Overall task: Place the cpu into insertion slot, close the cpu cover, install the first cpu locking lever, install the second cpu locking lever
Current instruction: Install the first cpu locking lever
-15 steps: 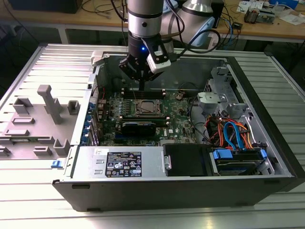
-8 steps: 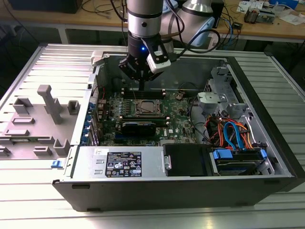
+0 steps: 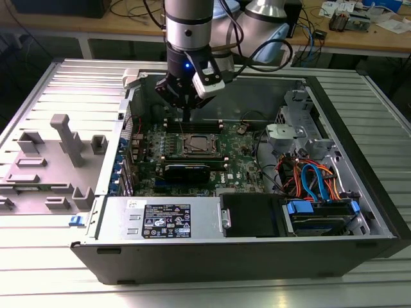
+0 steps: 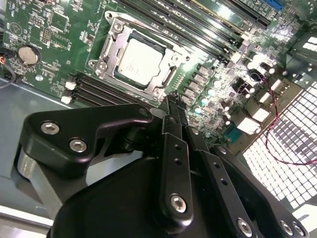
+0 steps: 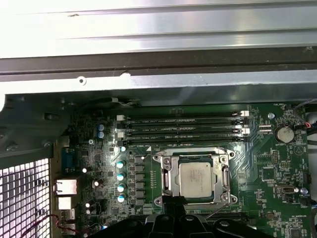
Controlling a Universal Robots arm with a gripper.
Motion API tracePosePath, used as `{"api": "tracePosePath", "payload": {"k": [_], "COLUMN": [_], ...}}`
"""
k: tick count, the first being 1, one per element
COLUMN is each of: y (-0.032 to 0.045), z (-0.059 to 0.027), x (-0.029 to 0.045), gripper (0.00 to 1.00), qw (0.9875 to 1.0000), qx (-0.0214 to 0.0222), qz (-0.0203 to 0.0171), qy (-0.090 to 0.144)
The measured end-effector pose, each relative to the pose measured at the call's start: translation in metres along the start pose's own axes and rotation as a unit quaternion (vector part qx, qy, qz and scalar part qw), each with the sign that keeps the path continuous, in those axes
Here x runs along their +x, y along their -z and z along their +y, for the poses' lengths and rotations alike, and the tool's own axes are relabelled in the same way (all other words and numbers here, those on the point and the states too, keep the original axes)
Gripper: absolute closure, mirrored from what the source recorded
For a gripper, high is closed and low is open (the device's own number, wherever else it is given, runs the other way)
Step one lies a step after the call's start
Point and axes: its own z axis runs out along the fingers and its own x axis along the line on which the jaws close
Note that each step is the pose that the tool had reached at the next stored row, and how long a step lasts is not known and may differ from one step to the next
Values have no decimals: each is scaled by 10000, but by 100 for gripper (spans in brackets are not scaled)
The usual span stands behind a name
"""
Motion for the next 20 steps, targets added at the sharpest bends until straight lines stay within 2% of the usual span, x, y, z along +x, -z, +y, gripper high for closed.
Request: {"api": "tracePosePath", "payload": {"k": [4, 9, 15, 20], "y": [-9, -51, -91, -127], "z": [-2, -5, -8, -13], "x": [33, 118, 167, 304], "gripper": [89, 89, 89, 89], "qw": [10000, 10000, 9998, 9996], "qx": [2, -1, -10, -23], "qz": [-6, -54, -53, -54], "qy": [18, 51, 216, 263]}}
